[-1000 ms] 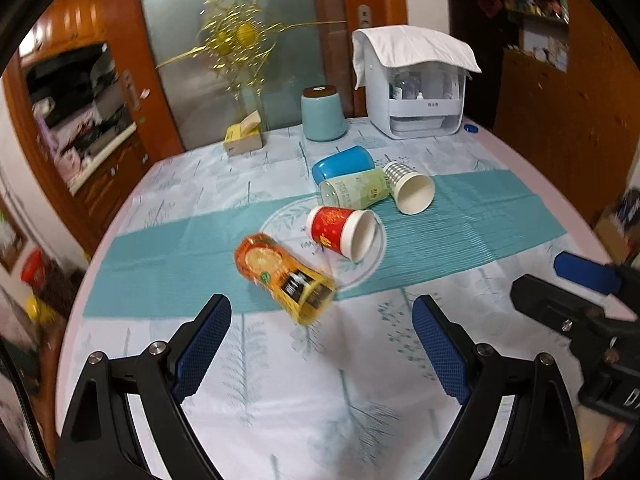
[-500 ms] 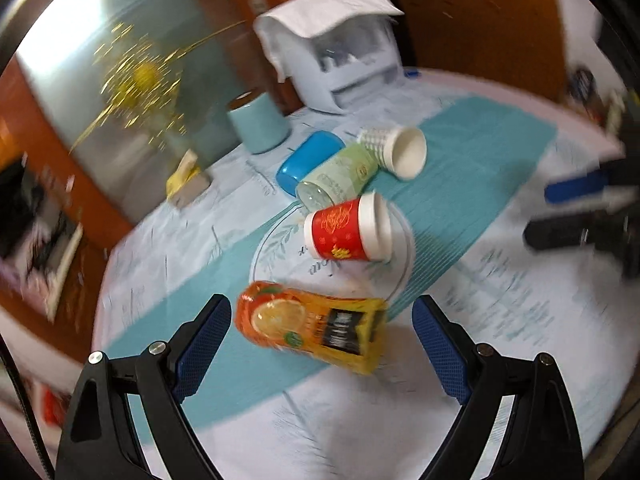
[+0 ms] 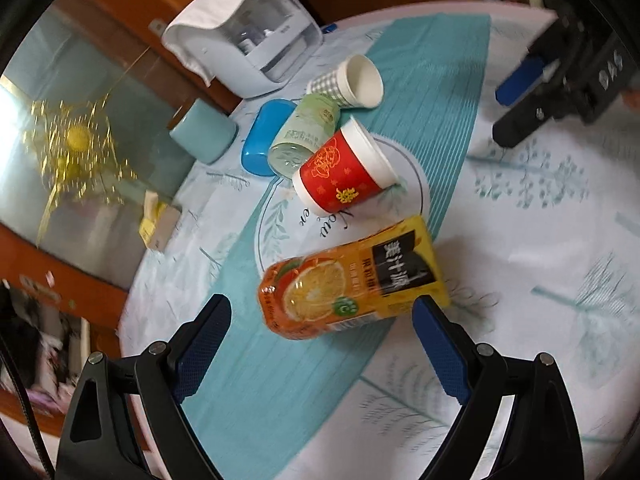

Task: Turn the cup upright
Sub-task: 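Reach the left gripper to the lying orange juice cup and close on it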

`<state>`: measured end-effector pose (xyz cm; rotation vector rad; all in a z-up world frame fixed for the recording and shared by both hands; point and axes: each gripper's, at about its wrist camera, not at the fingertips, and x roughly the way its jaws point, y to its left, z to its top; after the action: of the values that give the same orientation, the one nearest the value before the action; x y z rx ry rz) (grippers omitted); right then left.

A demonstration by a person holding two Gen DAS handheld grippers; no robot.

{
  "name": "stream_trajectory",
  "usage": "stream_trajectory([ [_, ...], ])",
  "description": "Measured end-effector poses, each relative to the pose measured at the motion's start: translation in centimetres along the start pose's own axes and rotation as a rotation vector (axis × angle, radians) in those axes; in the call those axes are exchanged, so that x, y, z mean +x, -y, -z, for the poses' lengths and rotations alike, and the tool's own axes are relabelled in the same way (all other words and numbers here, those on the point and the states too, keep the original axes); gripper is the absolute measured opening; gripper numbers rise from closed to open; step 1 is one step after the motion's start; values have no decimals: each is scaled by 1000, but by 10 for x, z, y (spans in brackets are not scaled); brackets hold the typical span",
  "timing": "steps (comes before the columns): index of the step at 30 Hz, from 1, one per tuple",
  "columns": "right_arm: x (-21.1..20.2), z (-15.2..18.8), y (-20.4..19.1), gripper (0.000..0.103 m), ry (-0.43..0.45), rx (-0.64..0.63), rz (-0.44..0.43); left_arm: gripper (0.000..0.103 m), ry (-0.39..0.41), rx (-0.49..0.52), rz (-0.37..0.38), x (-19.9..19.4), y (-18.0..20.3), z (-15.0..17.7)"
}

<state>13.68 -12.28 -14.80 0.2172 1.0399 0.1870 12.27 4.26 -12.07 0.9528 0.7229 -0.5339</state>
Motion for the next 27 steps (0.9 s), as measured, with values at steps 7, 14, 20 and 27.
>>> stream_trajectory([
  [7,10,-1,-7,69,-22,-24,-7,91,-17,204,-28,31,21,-14],
  [14,18,-5,-5,69,-38,-17,4,91,10,241,18,52,26,-40],
  [20,21,-5,-3,69,-44,-19,6,88,-52,225,99,76,19,-54],
  [27,21,-4,2,69,-42,-3,5,63,-147,99,106,81,17,-66],
])
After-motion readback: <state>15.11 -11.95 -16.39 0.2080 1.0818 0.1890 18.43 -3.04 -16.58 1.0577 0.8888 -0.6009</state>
